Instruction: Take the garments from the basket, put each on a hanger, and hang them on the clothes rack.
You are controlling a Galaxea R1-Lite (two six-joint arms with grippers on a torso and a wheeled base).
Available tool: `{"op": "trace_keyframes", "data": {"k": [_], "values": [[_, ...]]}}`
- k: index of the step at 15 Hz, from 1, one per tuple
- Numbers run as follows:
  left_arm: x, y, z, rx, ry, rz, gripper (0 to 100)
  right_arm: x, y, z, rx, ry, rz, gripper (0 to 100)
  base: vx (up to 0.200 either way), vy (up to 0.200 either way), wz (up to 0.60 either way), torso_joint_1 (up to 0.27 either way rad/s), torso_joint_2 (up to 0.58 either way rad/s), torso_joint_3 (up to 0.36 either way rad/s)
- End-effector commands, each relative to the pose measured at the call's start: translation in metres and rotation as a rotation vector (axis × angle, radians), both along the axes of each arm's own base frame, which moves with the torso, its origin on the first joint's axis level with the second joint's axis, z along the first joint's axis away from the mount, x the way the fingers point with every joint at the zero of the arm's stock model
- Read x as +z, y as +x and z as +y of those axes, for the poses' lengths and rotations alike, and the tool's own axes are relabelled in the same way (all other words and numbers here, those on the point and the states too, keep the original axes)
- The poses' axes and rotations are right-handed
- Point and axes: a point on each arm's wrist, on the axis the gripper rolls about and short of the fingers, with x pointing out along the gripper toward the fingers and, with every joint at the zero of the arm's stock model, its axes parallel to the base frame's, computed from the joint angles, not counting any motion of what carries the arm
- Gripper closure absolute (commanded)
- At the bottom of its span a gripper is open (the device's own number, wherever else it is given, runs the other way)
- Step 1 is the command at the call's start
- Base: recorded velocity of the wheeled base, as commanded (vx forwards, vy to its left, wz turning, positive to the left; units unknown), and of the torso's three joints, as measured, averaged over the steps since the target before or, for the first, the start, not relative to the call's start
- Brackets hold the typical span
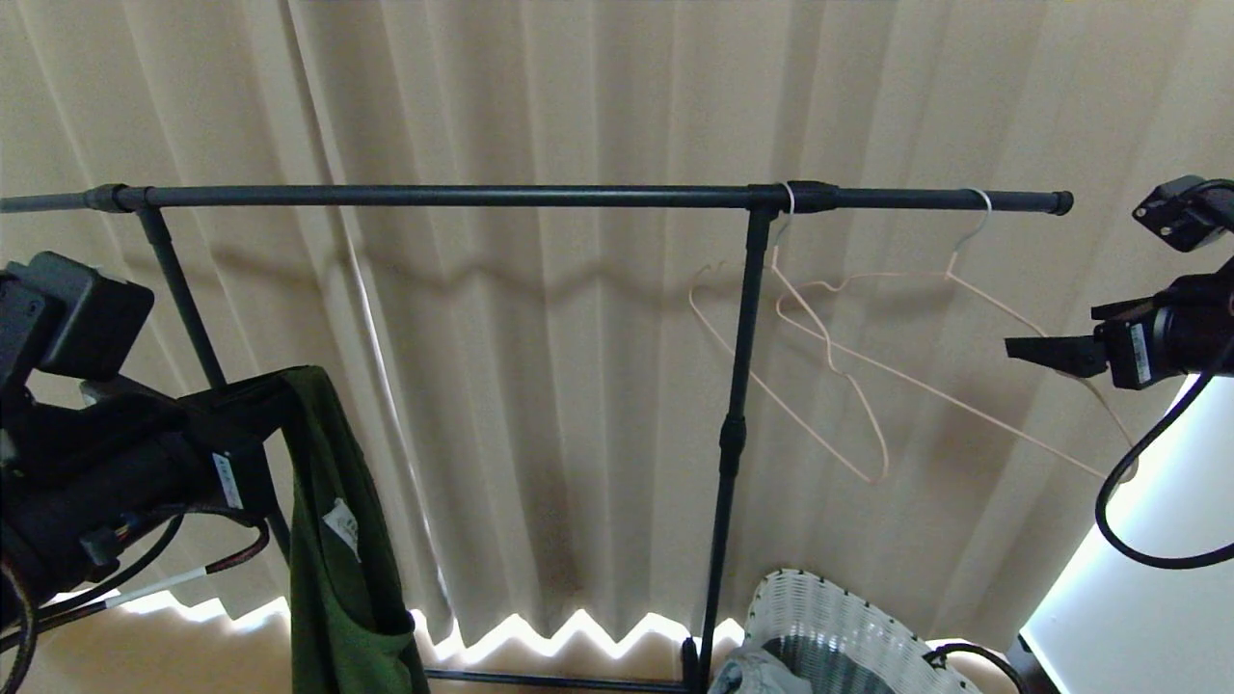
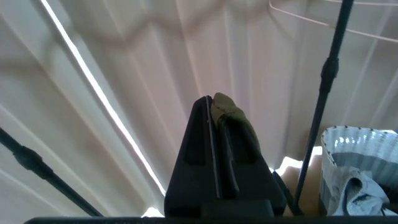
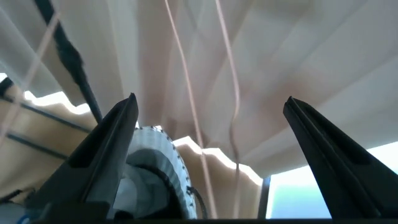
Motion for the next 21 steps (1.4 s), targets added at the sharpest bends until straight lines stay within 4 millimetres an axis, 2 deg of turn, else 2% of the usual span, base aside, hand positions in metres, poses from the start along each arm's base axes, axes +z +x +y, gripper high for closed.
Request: {"op": "trace_keyframes", "data": {"k": [1, 4, 6, 14, 15, 21], "values": [[0.001, -0.002, 0.000, -0.007, -0.003, -0.006, 100, -0.019, 0.027, -0.012, -0.017, -0.003, 0.065, 0, 0.000, 0.000, 0.00, 0.000, 0.00, 0.000], [0.003, -0.002, 0.000, -0.007, -0.004, -0.012, 100, -0.028, 0.040, -0.015, -0.010, -0.001, 0.089, 0, 0.000, 0.000, 0.00, 0.000, 0.00, 0.000], [0.003, -0.002, 0.000, -0.007, -0.003, -0.013, 100, -0.030, 0.041, -0.013, 0.046, 0.032, 0.090, 0, 0.000, 0.000, 0.00, 0.000, 0.00, 0.000], [0.002, -0.002, 0.000, -0.008, 0.008, -0.014, 100, -0.039, 0.051, -0.015, 0.071, 0.054, 0.106, 0, 0.000, 0.000, 0.00, 0.000, 0.00, 0.000], [0.002, -0.002, 0.000, -0.008, 0.008, -0.014, 100, -0.038, 0.052, -0.015, 0.071, 0.054, 0.105, 100, 0.000, 0.000, 0.00, 0.000, 0.00, 0.000], [0.002, -0.002, 0.000, -0.008, 0.009, -0.014, 100, -0.037, 0.051, -0.015, 0.073, 0.055, 0.100, 100, 0.000, 0.000, 0.00, 0.000, 0.00, 0.000]]}}
